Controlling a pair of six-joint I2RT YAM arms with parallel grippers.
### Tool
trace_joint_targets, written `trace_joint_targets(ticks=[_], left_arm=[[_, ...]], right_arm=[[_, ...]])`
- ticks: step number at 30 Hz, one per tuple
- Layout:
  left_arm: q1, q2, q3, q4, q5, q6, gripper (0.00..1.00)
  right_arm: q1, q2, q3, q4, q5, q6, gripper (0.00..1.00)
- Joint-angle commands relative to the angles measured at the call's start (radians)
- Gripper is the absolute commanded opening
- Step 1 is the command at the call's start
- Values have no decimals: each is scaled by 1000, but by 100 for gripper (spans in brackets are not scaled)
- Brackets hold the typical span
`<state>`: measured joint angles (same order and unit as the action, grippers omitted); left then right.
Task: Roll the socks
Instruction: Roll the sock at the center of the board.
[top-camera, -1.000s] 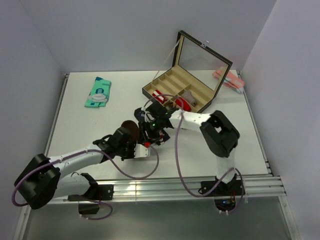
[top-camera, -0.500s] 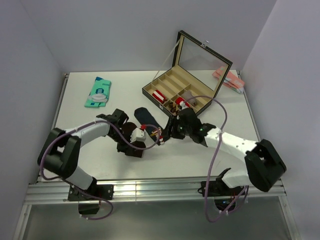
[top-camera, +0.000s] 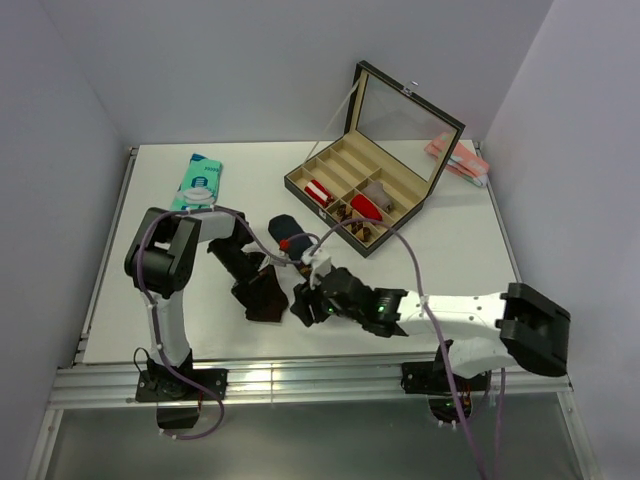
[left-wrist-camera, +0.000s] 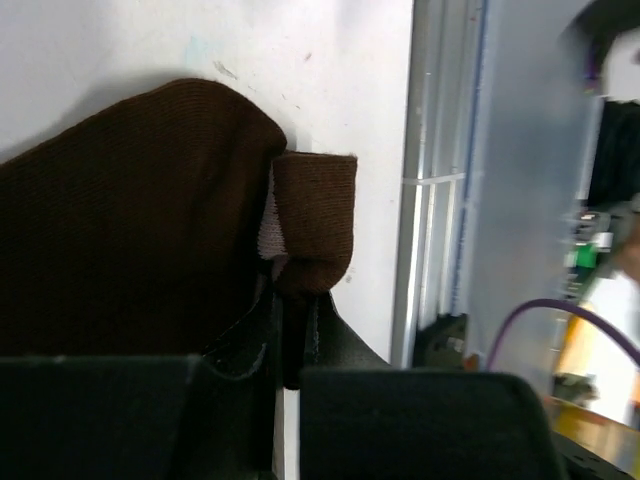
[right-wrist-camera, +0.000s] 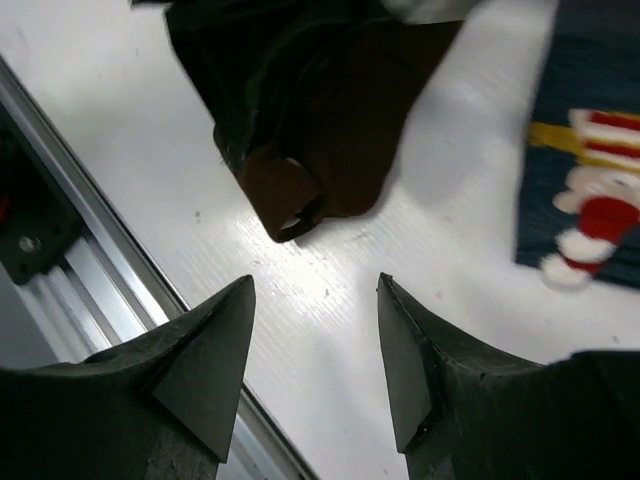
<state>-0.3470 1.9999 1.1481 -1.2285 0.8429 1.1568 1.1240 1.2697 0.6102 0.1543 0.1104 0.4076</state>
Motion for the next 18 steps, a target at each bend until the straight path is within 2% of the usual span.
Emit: trace_joint_targets(ticks=[1,7,18], left_arm=[[9,60,35,-94,-4,44,0],[8,91,25,-57,-34,6,1],[11,106,51,-72,-36,-5,3]], right_arm=[[75,115,101,68,63,-154,60],[158,328,270,-5,106,-269,61],[209,522,425,-114,156,-389,63]])
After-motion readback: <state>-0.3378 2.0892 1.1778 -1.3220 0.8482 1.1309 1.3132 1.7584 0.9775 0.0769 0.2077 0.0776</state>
